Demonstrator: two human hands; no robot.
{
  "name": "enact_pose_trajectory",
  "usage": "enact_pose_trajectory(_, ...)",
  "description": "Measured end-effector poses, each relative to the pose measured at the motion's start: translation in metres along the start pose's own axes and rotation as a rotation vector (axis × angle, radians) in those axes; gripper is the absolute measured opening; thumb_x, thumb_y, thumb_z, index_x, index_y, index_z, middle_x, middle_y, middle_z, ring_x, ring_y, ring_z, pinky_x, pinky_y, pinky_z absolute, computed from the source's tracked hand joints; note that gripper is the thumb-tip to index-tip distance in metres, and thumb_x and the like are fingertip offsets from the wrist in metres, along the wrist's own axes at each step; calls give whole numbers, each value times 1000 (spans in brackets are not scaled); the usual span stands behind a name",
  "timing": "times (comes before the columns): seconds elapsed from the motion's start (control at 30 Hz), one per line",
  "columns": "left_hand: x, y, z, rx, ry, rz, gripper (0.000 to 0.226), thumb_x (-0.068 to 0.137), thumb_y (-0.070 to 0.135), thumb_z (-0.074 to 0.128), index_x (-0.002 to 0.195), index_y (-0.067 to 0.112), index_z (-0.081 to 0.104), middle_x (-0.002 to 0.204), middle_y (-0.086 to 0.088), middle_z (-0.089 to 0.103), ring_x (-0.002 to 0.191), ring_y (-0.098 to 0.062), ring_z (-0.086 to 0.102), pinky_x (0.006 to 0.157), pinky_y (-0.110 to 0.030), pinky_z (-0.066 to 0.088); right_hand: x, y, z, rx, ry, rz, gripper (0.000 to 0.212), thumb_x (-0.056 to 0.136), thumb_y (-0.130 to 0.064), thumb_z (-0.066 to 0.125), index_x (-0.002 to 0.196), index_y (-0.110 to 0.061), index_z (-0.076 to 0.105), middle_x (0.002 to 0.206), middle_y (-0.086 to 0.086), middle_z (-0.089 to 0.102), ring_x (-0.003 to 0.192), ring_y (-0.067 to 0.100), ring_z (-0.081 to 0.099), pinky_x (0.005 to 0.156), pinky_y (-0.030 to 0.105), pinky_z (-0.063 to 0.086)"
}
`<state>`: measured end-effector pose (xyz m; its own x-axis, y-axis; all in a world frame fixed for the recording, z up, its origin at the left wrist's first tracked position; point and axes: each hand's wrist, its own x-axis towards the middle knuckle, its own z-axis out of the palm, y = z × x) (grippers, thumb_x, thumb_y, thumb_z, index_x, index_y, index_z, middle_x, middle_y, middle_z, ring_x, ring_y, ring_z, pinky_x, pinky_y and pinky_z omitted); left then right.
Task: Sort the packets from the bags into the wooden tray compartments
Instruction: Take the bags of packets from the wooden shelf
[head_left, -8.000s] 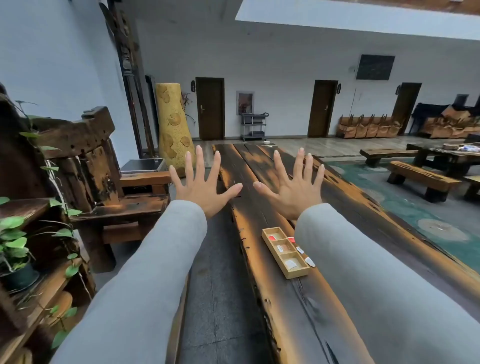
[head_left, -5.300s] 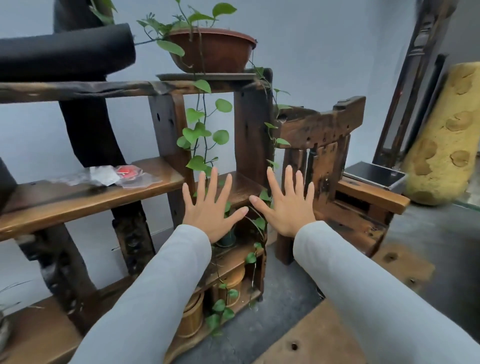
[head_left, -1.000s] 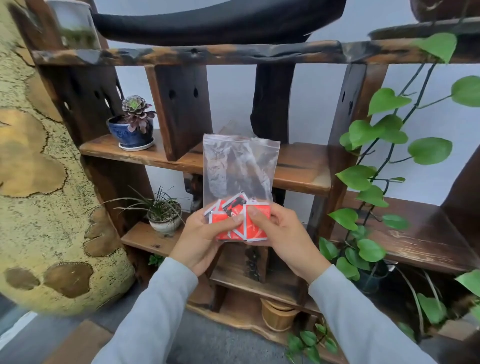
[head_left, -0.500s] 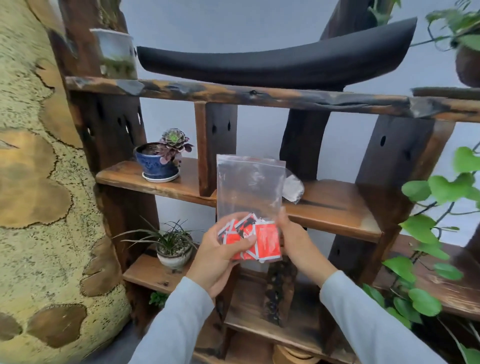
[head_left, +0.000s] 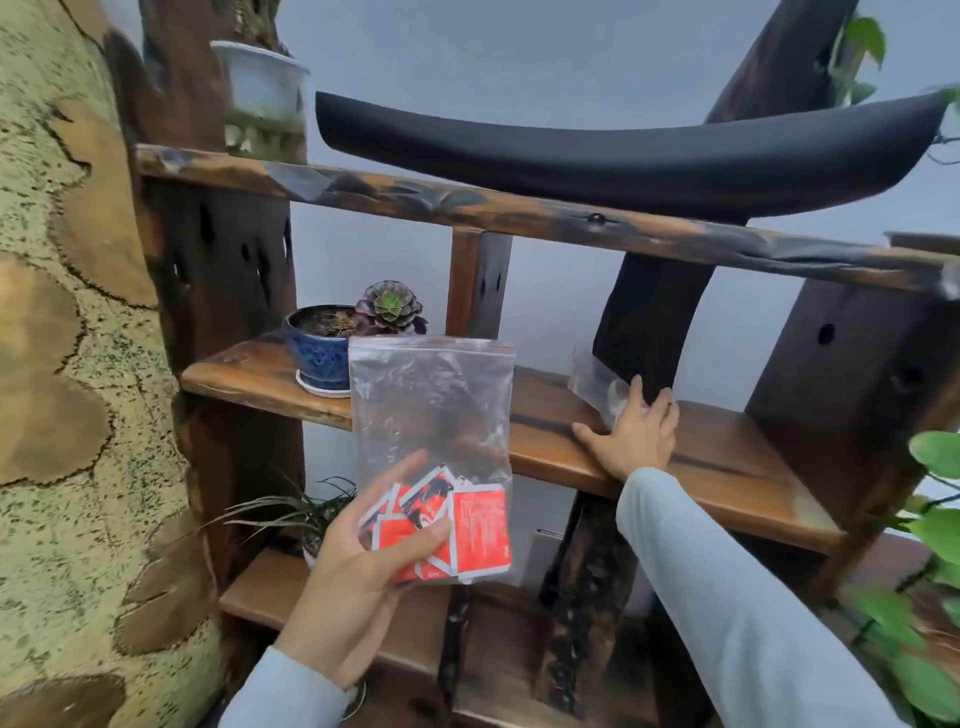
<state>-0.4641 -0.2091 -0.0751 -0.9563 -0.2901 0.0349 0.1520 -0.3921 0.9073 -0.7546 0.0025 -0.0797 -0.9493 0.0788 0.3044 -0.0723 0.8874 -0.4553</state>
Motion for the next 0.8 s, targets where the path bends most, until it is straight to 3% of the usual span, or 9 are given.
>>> enact_pose_trajectory(0.13,10,-9,-16,0,8,-42,64,66,14,90,122,34,67,116,-4,75,105,-27,73,88,-50,59,14,7,17,-15,-44,99,100,85,-63,65,160,-31,8,169,19,-1,153,45,10,122,60,21)
enact_pose_trajectory(0.2,16,-15,-20,7,5,-58,74,52,22,94,120,37,68,116,-2,75,106,-28,73,84,-48,61,18,8,21,-14,-16,68,72,94,-50,56,156,-31,26,165,19,19,147,44,28,119,60,27)
enact_pose_trajectory(0.27,21,-22,-21,0,9,-72,69,57,20,95,119,36,69,113,-2,75,103,-26,74,80,-45,62,24,13,23,47,3,44,47,99,-37,47,146,-29,47,148,16,49,133,43,47,114,57,34)
enact_pose_trajectory(0.33,24,-27,-18,-11,2,-90,61,65,10,86,119,34,68,109,-2,77,99,-23,75,77,-41,62,23,17,17,249,-48,57,35,99,-36,46,125,-26,67,127,14,68,123,42,57,110,50,41)
enact_pose_trajectory(0.4,27,-31,-17,-12,-7,-102,58,71,2,78,120,30,67,104,-3,78,95,-23,76,72,-36,63,15,16,-1,628,-123,115,26,97,-35,53,106,-27,75,112,4,73,119,36,63,107,41,46)
enact_pose_trajectory(0.47,32,-34,-16,-22,-9,-112,56,76,-5,74,123,24,65,103,-6,78,94,-25,76,72,-35,64,2,13,-23,1008,-235,216,28,101,-31,54,115,-13,72,109,3,76,109,27,70,100,37,51)
enact_pose_trajectory(0.57,40,-38,-11,-53,-8,-127,56,79,-8,71,127,20,63,106,-8,78,96,-27,75,79,-37,63,-33,12,-53,1432,-490,320,39,105,-30,47,134,-6,59,123,15,74,117,33,68,99,51,55)
enact_pose_trajectory(0.67,46,-47,-6,-85,-28,-144,51,81,-5,70,124,23,64,107,-5,78,97,-25,75,84,-40,62,-75,10,-76,1600,-610,332,45,107,-34,40,145,-11,50,142,19,61,133,38,57,104,55,50)
enact_pose_trajectory(0.8,49,-74,2,-133,-52,-205,53,83,-4,70,129,21,62,117,-10,75,108,-29,71,96,-48,54,-125,9,-94,1676,-690,337,48,106,-41,41,142,-13,54,143,18,61,133,35,58,108,50,50)
